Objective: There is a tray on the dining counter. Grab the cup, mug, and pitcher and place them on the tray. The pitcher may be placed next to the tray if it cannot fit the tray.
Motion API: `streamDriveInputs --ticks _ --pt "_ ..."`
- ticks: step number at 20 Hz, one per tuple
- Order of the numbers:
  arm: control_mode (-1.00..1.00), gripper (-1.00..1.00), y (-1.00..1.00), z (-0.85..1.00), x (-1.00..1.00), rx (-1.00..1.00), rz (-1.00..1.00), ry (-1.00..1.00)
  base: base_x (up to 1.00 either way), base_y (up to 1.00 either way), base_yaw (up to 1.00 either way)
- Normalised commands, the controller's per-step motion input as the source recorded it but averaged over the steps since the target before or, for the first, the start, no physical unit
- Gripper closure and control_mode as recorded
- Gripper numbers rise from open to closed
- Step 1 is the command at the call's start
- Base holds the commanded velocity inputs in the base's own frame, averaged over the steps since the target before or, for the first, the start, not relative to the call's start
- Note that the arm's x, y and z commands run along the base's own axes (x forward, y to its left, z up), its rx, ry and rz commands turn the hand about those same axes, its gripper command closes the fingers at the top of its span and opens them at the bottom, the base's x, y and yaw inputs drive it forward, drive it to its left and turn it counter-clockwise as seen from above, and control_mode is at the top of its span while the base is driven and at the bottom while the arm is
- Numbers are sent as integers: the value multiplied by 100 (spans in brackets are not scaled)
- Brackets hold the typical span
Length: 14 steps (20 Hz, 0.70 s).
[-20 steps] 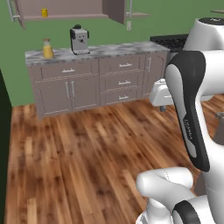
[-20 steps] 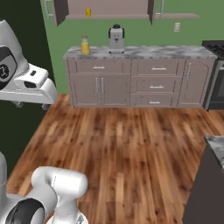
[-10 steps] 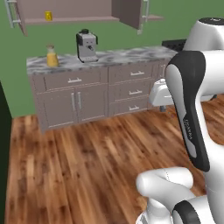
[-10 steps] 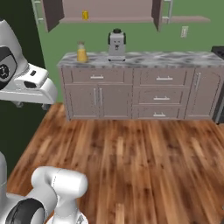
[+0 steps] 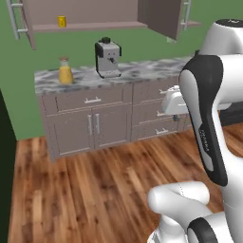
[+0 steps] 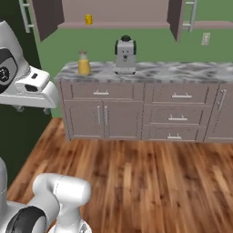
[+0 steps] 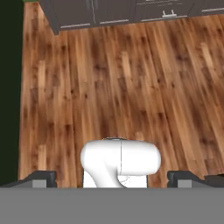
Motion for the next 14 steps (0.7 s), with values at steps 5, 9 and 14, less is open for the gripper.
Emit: streamDriveInputs --ticks 5,9,14 --pt "100 -100 0 0 0 0 0 0 100 0 0" --pt "100 -100 0 0 0 0 0 0 100 0 0" --pt "100 -100 0 0 0 0 0 0 100 0 0"
